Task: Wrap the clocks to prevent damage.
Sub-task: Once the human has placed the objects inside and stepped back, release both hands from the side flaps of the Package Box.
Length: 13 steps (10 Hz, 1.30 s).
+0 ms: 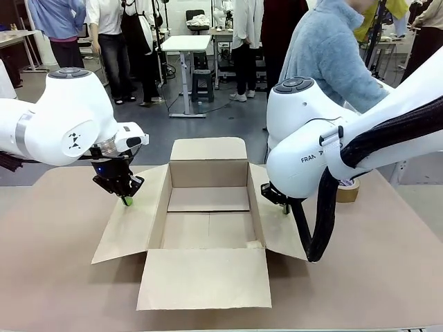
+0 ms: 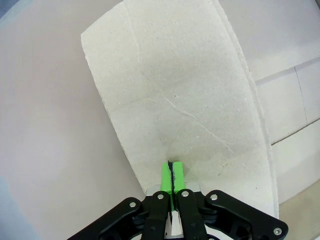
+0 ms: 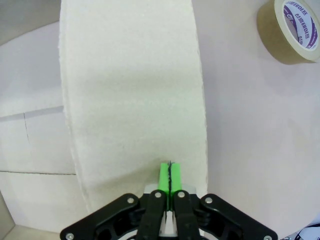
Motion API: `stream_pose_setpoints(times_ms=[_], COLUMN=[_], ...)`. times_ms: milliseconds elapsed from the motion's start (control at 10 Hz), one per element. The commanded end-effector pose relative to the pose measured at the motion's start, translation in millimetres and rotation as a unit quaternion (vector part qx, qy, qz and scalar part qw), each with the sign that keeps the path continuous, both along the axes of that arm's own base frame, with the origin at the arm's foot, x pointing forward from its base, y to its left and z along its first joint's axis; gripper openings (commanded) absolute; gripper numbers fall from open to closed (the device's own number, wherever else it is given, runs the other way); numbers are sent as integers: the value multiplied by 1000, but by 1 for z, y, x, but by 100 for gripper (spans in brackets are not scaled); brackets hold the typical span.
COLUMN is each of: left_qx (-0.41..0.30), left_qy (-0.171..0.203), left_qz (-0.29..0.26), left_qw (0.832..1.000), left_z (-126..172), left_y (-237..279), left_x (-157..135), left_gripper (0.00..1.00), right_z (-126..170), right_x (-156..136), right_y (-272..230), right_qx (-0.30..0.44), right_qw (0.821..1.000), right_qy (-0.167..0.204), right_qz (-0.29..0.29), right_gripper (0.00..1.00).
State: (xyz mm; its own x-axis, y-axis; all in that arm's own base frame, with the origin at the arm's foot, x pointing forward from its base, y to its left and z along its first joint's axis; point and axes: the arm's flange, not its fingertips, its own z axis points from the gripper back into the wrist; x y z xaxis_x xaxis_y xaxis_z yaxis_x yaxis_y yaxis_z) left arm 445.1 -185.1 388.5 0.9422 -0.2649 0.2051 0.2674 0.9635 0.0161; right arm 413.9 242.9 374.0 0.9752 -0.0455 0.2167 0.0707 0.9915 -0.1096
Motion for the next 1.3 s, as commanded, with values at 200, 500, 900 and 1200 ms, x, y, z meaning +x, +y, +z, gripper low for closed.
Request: stream_pose_setpoints(times_ms=[200, 500, 900, 1200], left_qx=[0, 0, 0, 0], left_qy=[-3, -3, -3, -3], left_qz=[0, 0, 0, 0], left_qw=[1000, 1000, 1000, 1000], left_z=[2, 2, 2, 2], left_y=[1, 1, 1, 1], left_x=[-1, -1, -1, -1], left_gripper=[1, 1, 1, 1], right_z=[-2, -2, -2, -2], right_x=[0, 0, 0, 0], right_y=[0, 0, 0, 0], right_qx=[-1, -1, -1, -1], right_qw=[1000, 1000, 1000, 1000], right_qy=[3, 3, 3, 3], right_qz=[-2, -2, -2, -2], right_gripper=[1, 1, 1, 1])
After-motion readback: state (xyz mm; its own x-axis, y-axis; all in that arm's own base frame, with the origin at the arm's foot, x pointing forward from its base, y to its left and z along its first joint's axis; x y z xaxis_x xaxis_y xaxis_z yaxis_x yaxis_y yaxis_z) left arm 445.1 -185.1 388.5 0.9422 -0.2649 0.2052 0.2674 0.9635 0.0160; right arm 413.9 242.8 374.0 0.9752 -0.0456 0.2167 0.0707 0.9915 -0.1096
